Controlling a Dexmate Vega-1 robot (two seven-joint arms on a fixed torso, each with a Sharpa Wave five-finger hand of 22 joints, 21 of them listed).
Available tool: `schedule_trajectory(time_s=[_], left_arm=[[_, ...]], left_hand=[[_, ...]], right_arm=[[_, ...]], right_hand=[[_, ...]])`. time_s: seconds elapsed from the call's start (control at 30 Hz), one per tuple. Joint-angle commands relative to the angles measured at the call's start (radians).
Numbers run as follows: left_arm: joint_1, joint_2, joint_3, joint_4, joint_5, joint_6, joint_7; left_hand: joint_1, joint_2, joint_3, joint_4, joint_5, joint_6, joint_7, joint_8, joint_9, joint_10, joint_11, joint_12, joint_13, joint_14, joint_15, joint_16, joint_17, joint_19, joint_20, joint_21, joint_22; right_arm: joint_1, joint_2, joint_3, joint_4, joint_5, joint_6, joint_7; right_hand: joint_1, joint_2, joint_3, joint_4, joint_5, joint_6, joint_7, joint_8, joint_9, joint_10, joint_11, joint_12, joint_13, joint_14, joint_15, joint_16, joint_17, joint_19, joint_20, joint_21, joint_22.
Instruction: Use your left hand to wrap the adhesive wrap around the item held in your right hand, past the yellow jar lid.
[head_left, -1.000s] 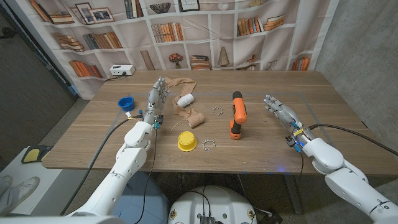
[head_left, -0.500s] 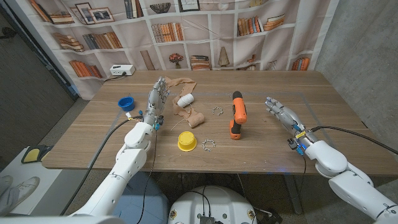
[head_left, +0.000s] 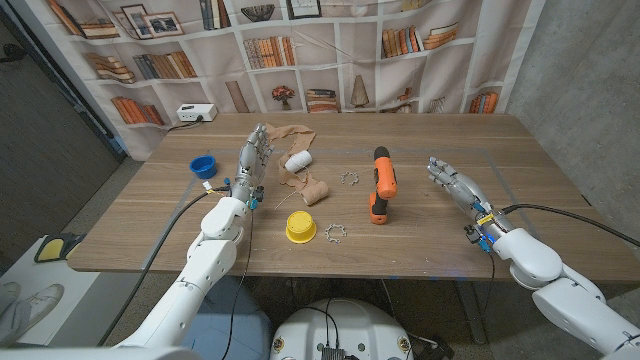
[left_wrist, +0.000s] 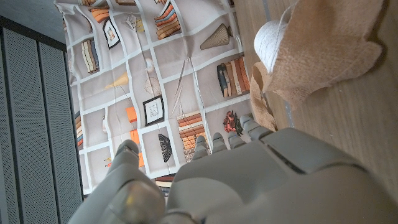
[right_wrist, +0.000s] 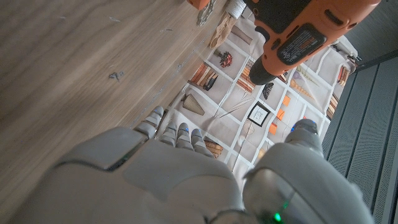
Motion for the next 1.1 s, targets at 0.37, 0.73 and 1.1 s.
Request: schedule_trajectory(time_s=[0.37,0.73,1.1], left_arm=[[-0.004,-0.007,0.011,0.005,0.003,0.000,0.004],[-0.002,-0.009,0.013,0.004,0.007,0.005,0.009],[0.002,-0.010,0.014,0.000,0.009,0.005,0.012]], left_hand=[[0.007,0.007,0.003,-0.006,-0.003,0.004,-0.005,0.003,0.002,0.002,0.004,0.003,0.002,-0.004,0.004,0.004,0.003,-0.002,-0.002,0.000,0.002],[0.007,0.008,0.003,-0.007,-0.003,0.006,-0.003,0.003,0.002,0.003,0.004,0.003,0.002,-0.005,0.005,0.004,0.003,-0.002,-0.001,0.000,0.002],[0.008,0.009,0.004,-0.007,-0.003,0.005,-0.004,0.003,0.002,0.004,0.005,0.003,0.002,-0.004,0.005,0.004,0.003,-0.003,-0.001,0.000,0.002]], right_arm=[[-0.042,-0.038,-0.002,-0.040,-0.027,-0.008,-0.017],[-0.060,-0.055,0.005,-0.060,-0.038,-0.016,-0.031],[-0.067,-0.057,0.000,-0.064,-0.053,-0.003,-0.047]], right_hand=[[0.023,-0.012,-0.010,-0.008,0.016,-0.021,-0.008,-0.001,0.004,0.008,-0.006,0.003,0.003,-0.024,-0.008,0.008,0.003,0.013,0.004,0.003,0.003],[0.035,-0.012,-0.010,-0.011,0.021,-0.023,-0.010,0.000,0.004,0.005,-0.009,0.001,0.003,-0.026,-0.008,0.006,0.003,0.012,0.004,0.003,0.003],[0.050,-0.008,-0.008,-0.015,0.026,-0.024,-0.012,0.002,0.004,0.006,-0.011,0.001,0.003,-0.027,-0.011,0.005,0.004,0.017,0.006,0.004,0.003]])
